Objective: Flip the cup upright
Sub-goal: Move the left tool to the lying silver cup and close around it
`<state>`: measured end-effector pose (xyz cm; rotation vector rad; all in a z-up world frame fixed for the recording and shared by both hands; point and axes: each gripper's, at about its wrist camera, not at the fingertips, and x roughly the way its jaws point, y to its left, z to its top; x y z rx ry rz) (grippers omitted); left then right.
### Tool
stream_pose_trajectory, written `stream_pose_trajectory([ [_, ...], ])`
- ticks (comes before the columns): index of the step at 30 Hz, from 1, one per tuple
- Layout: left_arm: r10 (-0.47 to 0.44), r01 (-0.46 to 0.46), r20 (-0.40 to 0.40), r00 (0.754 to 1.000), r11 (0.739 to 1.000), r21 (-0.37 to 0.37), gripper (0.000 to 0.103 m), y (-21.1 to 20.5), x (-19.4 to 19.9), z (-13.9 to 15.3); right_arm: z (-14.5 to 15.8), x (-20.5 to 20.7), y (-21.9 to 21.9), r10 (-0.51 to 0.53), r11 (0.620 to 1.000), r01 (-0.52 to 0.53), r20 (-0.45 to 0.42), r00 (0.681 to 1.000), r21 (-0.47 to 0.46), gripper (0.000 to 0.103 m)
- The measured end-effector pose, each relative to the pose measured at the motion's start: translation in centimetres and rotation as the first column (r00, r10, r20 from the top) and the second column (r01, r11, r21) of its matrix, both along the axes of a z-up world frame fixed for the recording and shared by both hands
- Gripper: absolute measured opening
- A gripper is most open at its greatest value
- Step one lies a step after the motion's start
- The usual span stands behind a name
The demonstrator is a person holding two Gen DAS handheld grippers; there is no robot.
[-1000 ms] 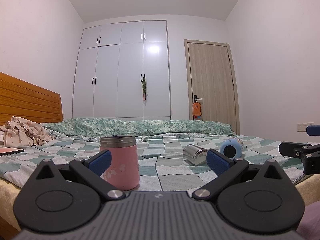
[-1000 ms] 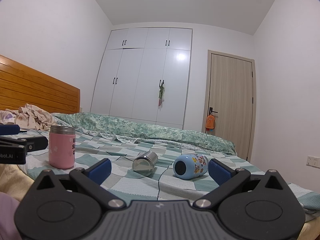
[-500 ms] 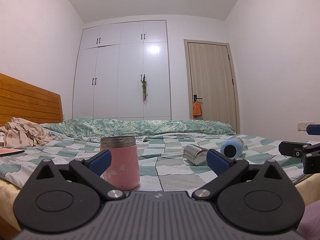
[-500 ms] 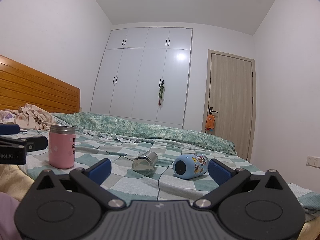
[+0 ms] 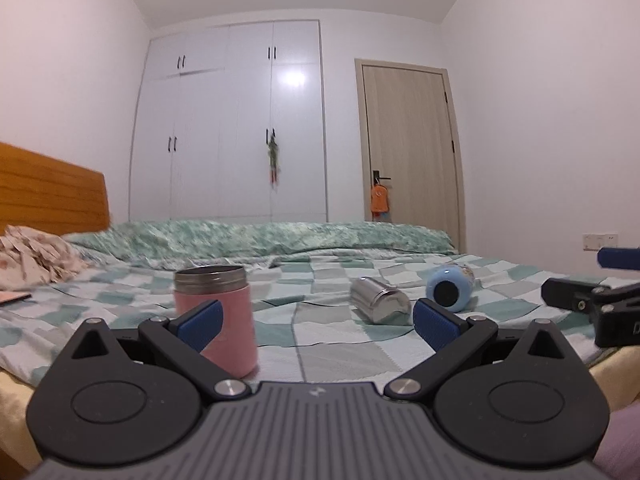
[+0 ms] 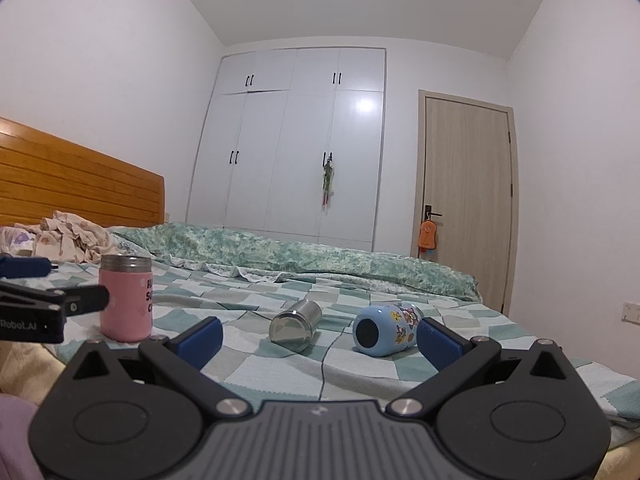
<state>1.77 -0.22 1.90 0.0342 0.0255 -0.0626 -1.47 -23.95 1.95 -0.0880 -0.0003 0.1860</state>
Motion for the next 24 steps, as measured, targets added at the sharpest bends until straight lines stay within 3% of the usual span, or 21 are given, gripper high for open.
stream_pose_trajectory([
  [6, -0.062, 0.061, -0.048, 0.997, 0.998, -0.006, 0.103, -0.8, 3.1, 2.4, 1.0, 2.8, -1.3, 0.020, 1.000, -0.020, -0.005, 1.000, -0.009, 0.103],
  [13, -0.095, 0.102, -0.109, 0.990, 0.993, 0.063, 0.103, -3.8, 7.9, 4.9, 2.7, 8.4, -3.6, 0.058, 0.998, -0.059, -0.047, 0.997, -0.028, 0.103],
  [17, -0.139, 0.157, -0.207, 0.968, 0.985, 0.071, 0.103, -5.4, 11.6, 6.6, 3.7, 12.3, -5.1, 0.092, 0.995, -0.095, -0.094, 0.991, -0.029, 0.103],
  [24, -0.116, 0.163, -0.358, 0.927, 0.981, 0.104, 0.103, -8.2, 19.3, 8.5, 5.5, 19.3, -7.3, 0.131, 0.989, -0.142, -0.170, 0.977, -0.051, 0.103],
])
